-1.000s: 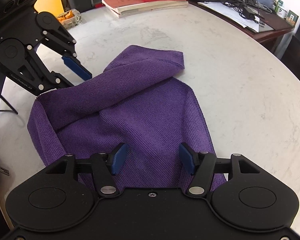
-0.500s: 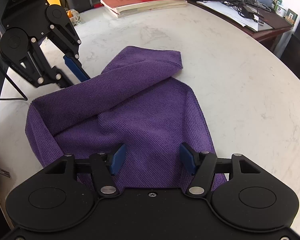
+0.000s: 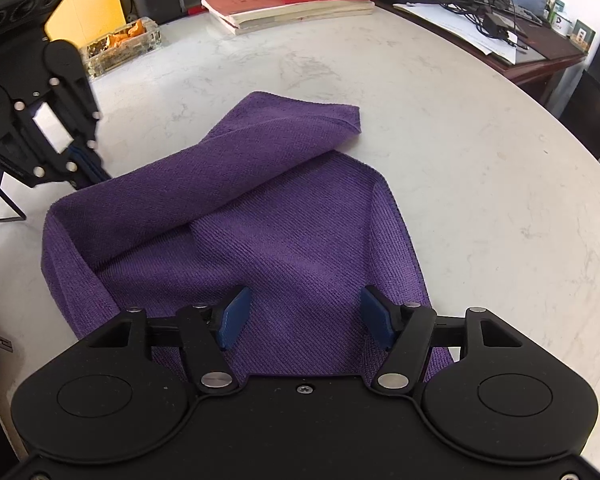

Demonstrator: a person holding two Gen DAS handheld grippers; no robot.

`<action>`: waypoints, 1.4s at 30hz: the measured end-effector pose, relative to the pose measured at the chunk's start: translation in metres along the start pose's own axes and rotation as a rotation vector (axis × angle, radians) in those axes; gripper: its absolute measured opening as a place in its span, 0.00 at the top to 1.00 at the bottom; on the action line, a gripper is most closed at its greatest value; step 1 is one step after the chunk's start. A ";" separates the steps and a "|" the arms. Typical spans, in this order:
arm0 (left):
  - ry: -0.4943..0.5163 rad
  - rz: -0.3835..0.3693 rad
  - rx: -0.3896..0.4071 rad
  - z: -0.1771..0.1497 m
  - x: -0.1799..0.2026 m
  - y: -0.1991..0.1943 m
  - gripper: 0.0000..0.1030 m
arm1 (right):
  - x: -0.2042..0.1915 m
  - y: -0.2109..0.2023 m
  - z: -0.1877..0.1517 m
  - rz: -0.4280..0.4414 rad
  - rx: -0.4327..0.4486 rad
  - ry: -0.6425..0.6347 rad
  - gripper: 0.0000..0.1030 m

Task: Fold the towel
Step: 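Drag the towel flat across the table with both grippers holding its edges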

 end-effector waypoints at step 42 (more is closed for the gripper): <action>-0.340 0.184 0.149 -0.025 -0.006 -0.014 0.96 | 0.003 0.004 0.002 -0.043 -0.026 0.032 0.30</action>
Point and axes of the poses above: each gripper's, at about its wrist camera, not at the fingertips, and y roughly the way its jaws point, x to its right, z to its top, the point moved 8 cm from there along y, roughly the way its jaws point, and after that the axes turned 15 degrees about -y, right-handed, at the moved point
